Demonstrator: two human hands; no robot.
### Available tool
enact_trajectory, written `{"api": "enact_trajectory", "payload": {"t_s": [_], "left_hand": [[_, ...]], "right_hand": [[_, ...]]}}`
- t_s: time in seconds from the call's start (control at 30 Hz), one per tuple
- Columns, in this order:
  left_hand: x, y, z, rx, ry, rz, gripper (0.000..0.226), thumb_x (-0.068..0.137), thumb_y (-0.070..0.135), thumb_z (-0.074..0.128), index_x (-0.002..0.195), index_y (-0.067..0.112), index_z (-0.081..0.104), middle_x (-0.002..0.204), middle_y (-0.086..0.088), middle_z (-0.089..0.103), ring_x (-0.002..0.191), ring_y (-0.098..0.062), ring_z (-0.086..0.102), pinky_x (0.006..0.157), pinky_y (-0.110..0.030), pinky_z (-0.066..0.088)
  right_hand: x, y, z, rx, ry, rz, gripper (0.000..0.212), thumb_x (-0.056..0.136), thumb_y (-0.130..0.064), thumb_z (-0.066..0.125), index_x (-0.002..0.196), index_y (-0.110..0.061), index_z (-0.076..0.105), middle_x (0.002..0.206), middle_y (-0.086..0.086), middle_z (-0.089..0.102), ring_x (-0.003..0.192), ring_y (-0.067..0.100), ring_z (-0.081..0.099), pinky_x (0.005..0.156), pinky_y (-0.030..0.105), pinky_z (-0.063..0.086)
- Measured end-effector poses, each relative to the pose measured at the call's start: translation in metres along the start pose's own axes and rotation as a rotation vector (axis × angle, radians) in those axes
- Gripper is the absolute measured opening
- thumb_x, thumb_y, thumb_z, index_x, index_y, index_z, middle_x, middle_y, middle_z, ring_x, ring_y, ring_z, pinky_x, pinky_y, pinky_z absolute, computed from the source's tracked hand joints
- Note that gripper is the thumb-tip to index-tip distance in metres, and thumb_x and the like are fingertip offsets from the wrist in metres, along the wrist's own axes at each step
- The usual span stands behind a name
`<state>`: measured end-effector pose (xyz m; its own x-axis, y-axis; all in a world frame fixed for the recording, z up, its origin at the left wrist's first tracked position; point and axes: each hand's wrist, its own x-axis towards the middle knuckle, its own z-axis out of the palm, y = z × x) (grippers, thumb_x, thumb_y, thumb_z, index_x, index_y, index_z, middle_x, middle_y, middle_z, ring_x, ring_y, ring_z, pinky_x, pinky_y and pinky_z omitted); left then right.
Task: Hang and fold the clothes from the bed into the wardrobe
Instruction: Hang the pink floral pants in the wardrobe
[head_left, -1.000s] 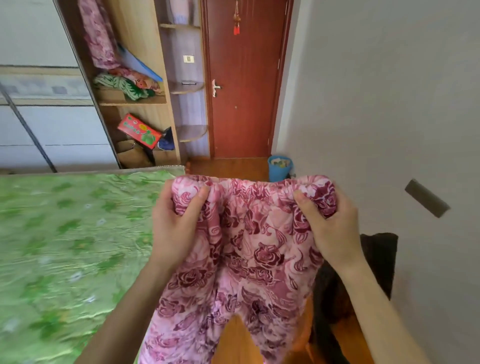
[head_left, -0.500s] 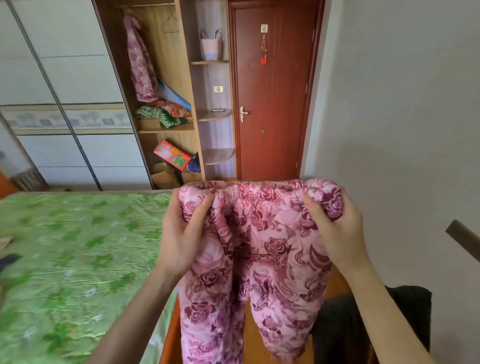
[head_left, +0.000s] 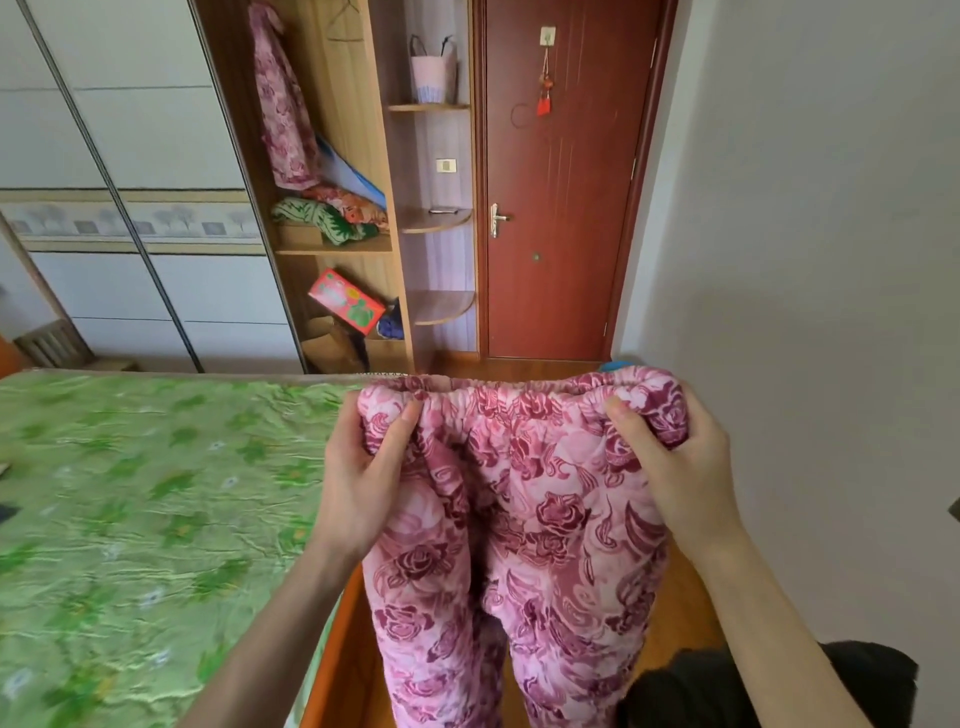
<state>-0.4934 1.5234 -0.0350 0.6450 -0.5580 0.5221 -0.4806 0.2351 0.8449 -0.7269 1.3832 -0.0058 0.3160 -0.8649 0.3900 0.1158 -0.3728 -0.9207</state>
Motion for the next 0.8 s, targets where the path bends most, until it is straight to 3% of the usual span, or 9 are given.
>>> {"api": "enact_trajectory", "payload": {"t_s": [0.17, 0.27, 0.37, 0.47, 0.57, 0.67, 0.8], "left_hand": [[0.059, -0.036, 0.013, -0.029, 0.050, 0.010, 0.020, 0.098, 0.028, 0.070, 0.095, 0.010, 0.062, 0.083, 0.013, 0.063, 0.079, -0.001, 0.055, 0.076, -0.020, 0.047], [0.102, -0.059, 0.016, -0.020, 0.028, 0.027, 0.025, 0.096, 0.030, 0.073, 0.091, 0.010, 0.059, 0.080, 0.002, 0.060, 0.077, -0.007, 0.054, 0.074, -0.024, 0.046], [0.146, -0.080, 0.015, 0.012, -0.005, 0.032, 0.024, 0.094, 0.032, 0.075, 0.093, 0.013, 0.061, 0.084, 0.001, 0.065, 0.079, -0.007, 0.057, 0.075, -0.024, 0.048], [0.187, -0.101, 0.015, 0.017, -0.042, 0.043, 0.021, 0.094, 0.031, 0.076, 0.097, 0.015, 0.062, 0.087, 0.001, 0.068, 0.082, -0.006, 0.061, 0.077, -0.024, 0.050], [0.227, -0.119, 0.019, 0.053, -0.069, 0.097, 0.016, 0.094, 0.028, 0.075, 0.102, 0.024, 0.061, 0.091, 0.017, 0.068, 0.087, 0.002, 0.062, 0.081, -0.017, 0.047], [0.259, -0.140, 0.023, 0.116, -0.108, 0.148, 0.018, 0.095, 0.025, 0.075, 0.105, 0.026, 0.061, 0.094, 0.018, 0.066, 0.090, 0.002, 0.063, 0.082, -0.016, 0.046], [0.306, -0.176, 0.033, 0.164, -0.133, 0.156, 0.023, 0.095, 0.027, 0.076, 0.112, 0.025, 0.061, 0.101, 0.014, 0.068, 0.096, -0.002, 0.066, 0.086, -0.014, 0.046]], "right_hand": [[0.059, 0.023, 0.021, -0.049, 0.014, -0.010, 0.016, 0.092, -0.027, 0.077, 0.107, -0.025, 0.072, 0.103, -0.005, 0.078, 0.099, 0.013, 0.075, 0.092, 0.048, 0.061], [0.102, 0.037, 0.040, -0.076, 0.022, -0.008, 0.020, 0.090, -0.031, 0.079, 0.108, -0.026, 0.073, 0.105, -0.003, 0.077, 0.100, 0.017, 0.075, 0.093, 0.049, 0.061], [0.144, 0.053, 0.061, -0.080, 0.027, 0.006, 0.021, 0.088, -0.031, 0.080, 0.107, -0.027, 0.073, 0.103, -0.004, 0.078, 0.096, 0.016, 0.076, 0.090, 0.049, 0.062], [0.182, 0.068, 0.081, -0.084, 0.046, -0.006, 0.022, 0.087, -0.031, 0.080, 0.107, -0.031, 0.073, 0.102, -0.011, 0.078, 0.094, 0.010, 0.075, 0.085, 0.040, 0.062], [0.218, 0.086, 0.096, -0.128, 0.061, -0.020, 0.022, 0.085, -0.033, 0.079, 0.106, -0.031, 0.072, 0.099, -0.017, 0.076, 0.092, 0.006, 0.074, 0.079, 0.029, 0.062], [0.257, 0.102, 0.104, -0.214, 0.030, -0.027, 0.021, 0.087, -0.030, 0.079, 0.106, -0.034, 0.070, 0.098, -0.021, 0.075, 0.091, 0.003, 0.072, 0.079, 0.030, 0.060], [0.314, 0.123, 0.118, -0.315, -0.075, -0.076, 0.028, 0.088, -0.020, 0.079, 0.101, -0.040, 0.064, 0.093, -0.035, 0.069, 0.089, -0.009, 0.068, 0.070, 0.008, 0.053]]}}
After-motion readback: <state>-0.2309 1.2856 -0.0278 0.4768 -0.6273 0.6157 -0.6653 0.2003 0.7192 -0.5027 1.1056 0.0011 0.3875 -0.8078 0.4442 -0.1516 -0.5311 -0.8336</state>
